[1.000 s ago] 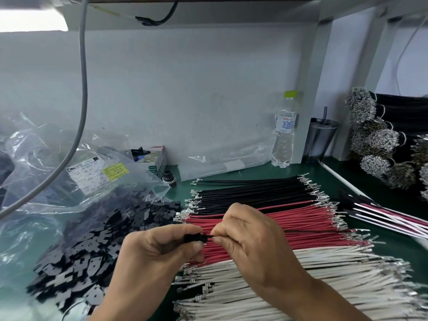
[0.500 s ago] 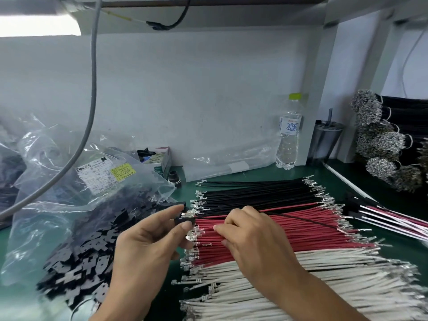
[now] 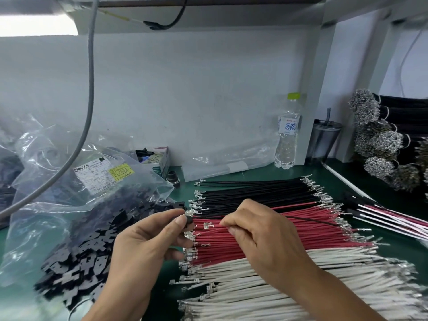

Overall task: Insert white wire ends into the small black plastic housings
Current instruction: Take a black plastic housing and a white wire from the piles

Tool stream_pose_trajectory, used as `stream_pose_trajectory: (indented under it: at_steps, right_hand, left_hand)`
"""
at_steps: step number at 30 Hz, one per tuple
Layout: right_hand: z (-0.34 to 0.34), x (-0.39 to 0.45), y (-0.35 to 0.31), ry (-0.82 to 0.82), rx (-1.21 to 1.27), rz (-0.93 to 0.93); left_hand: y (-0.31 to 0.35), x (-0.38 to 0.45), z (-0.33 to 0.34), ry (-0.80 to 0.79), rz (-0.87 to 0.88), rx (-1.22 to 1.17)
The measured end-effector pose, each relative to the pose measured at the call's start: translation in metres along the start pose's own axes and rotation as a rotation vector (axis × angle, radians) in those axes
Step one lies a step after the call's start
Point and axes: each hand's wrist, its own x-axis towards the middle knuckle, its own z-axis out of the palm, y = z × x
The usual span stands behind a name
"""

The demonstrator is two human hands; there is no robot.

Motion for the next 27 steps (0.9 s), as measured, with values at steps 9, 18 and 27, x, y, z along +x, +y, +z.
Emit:
stream_pose_trajectory:
  at_steps: [9,18,27]
  right_hand:
    - [0.011,0.001,0.002,-0.028,-0.052,-0.012]
    - [0.019,0.007,0.008,-0.041,-0.136,0.018]
    - [0.008,0.006,0.005,0.028,-0.07,0.045]
  left_hand:
    - [-0.001,0.001,0.0,-0.006,-0.002,-0.051]
    - [-0.004,0.001,0.001,-0.01,-0.027,-0.079]
    - [-0.002,0.001,-0.001,-0.015,-0.021,-0.081]
